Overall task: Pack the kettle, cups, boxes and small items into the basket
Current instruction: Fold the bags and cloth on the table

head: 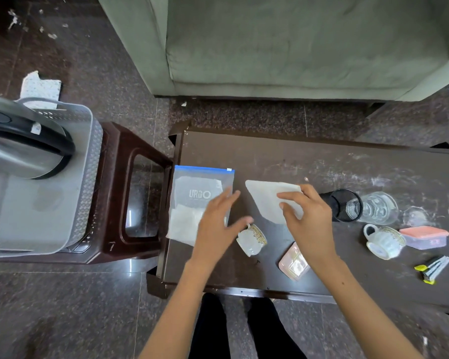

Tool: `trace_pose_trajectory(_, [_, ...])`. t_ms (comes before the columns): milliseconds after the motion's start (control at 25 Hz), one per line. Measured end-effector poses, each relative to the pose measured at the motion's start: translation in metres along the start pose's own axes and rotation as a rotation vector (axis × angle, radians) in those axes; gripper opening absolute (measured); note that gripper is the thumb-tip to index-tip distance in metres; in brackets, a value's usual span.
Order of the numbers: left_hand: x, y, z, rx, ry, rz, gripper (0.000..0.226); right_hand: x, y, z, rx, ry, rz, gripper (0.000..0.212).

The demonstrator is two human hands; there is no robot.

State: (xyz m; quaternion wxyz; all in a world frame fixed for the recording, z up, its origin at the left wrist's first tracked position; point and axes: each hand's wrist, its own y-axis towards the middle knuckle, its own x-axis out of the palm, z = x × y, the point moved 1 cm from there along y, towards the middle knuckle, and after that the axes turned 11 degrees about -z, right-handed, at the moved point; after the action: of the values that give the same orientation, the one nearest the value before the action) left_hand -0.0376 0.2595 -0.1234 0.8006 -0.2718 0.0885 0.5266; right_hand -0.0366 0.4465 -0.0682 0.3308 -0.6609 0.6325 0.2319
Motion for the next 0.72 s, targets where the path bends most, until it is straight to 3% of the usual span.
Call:
trace_pose_trajectory(80, [0.019, -0.004, 0.015, 0.07, 0.018, -0.125, 0.077, -0.002, -0.007, 0.004, 0.074, 0.089, -0.012, 0.019])
trace_pose_trajectory(160, [0.034, -0.007, 0.023, 0.12, 0.016, -0.138, 0.08, -0.004, -0.012, 0.004, 0.16, 0.202, -0.016, 0.02])
trace_pose_trajectory(280, [0.045, -0.008, 0.039, 0.114, -0.103, -0.07, 0.057, -0.003, -0.019, -0.003, 0.227, 0.508, -0.039, 0.03])
trace_pose_trajectory(400, [0.046, -0.007, 0.048, -0.017, -0.316, 0.071, 0.031, 0.001, -0.024, -0.009, 0.182, 0.77, -0.074, 0.026])
trace_pose_trajectory(520, [0.041, -0.008, 0.046, -0.161, -0.676, 0.11, 0.018, 0.007, -0.03, 0.003, 0.129, 0.528, -0.134, 0.03])
trace_pose_trajectory(600, [0.037, -0.012, 0.046, -0.201, -0.928, 0.023, 0.026, 0.011, -0.034, 0.011, 0.081, 0.346, -0.183, 0.034])
trace_pose_trajectory(720, [0.034, -0.019, 0.052, -0.206, -1.078, -0.096, 0.028, 0.015, -0.038, 0.014, 0.088, 0.325, -0.229, 0.04])
